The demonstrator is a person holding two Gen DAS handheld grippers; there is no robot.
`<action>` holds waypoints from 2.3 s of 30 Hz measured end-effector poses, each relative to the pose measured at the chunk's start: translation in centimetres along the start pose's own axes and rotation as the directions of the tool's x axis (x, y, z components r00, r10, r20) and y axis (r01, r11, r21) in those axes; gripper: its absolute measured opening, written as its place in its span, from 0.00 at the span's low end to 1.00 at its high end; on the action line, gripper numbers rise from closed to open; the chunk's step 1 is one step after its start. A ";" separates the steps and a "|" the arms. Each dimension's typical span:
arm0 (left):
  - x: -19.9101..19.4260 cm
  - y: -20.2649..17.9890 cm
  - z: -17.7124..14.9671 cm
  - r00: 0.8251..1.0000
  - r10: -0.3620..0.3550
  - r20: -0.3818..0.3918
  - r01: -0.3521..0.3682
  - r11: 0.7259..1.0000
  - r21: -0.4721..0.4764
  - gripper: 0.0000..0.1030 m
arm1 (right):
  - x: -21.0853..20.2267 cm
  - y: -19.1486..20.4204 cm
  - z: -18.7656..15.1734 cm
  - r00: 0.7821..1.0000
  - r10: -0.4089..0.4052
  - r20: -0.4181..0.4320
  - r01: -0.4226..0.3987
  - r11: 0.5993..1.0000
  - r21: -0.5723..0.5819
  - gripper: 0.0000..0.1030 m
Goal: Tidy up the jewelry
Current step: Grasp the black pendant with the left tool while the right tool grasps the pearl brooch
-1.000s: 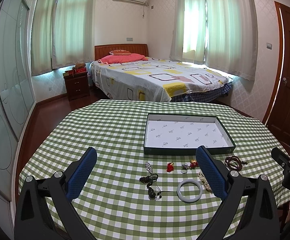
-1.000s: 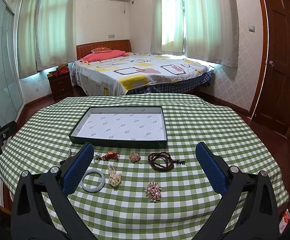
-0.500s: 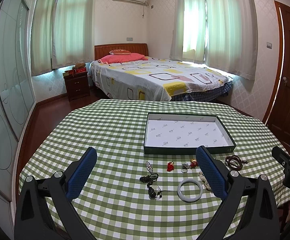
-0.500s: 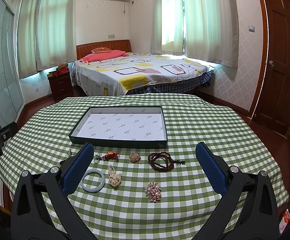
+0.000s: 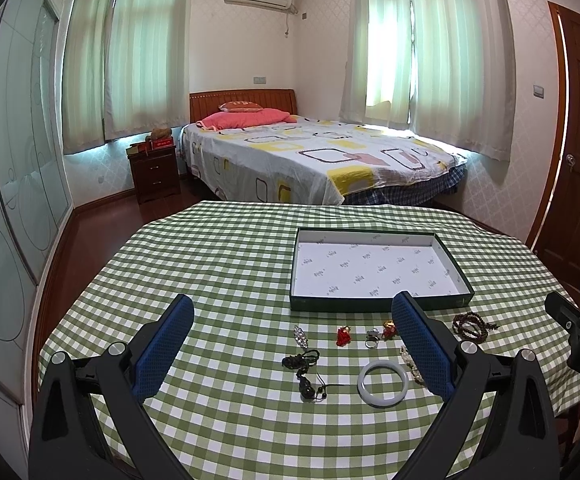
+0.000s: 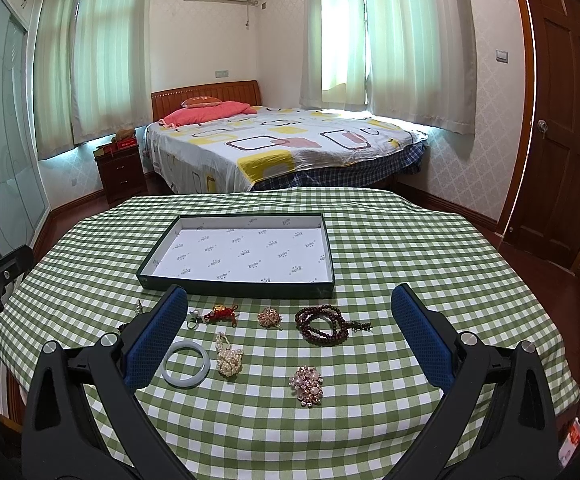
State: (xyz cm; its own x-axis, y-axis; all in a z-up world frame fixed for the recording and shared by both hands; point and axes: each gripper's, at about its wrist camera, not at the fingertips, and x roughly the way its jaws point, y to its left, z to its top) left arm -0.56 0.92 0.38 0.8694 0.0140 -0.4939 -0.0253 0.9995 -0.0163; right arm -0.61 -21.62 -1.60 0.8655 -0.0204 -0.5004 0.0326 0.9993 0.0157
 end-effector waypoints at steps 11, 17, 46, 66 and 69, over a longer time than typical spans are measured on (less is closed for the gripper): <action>5.9 1.4 -2.9 0.992 -0.008 -0.126 0.004 1.000 -0.029 0.93 | 5.9 -1.2 -3.7 0.995 0.015 -0.094 -0.012 0.999 0.039 0.96; 9.9 1.1 -6.3 0.971 -0.011 -0.240 0.006 1.000 -0.020 0.93 | 9.4 -1.7 -6.7 0.984 0.021 -0.179 -0.010 0.998 0.061 0.96; 15.7 0.5 -10.5 0.893 -0.106 -0.438 0.110 0.994 -0.017 0.41 | 13.9 -3.3 -9.4 0.959 0.055 -0.279 -0.020 0.992 0.129 0.81; 15.8 0.0 -10.6 0.905 -0.063 -0.421 0.110 0.990 0.088 0.17 | 14.5 -3.8 -10.2 0.951 0.015 -0.309 0.020 0.994 0.109 0.76; 15.9 0.2 -10.6 0.906 -0.064 -0.418 0.107 0.991 0.082 0.17 | 14.7 -3.8 -10.6 0.943 0.027 -0.330 0.011 0.994 0.113 0.68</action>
State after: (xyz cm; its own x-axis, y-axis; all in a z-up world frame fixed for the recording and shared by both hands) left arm 8.01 1.01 -16.66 0.5830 -0.0622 -0.8101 0.1085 0.9941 0.0018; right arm 6.68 -25.38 -18.16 0.6523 0.0179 -0.7578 0.0981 0.9893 0.1078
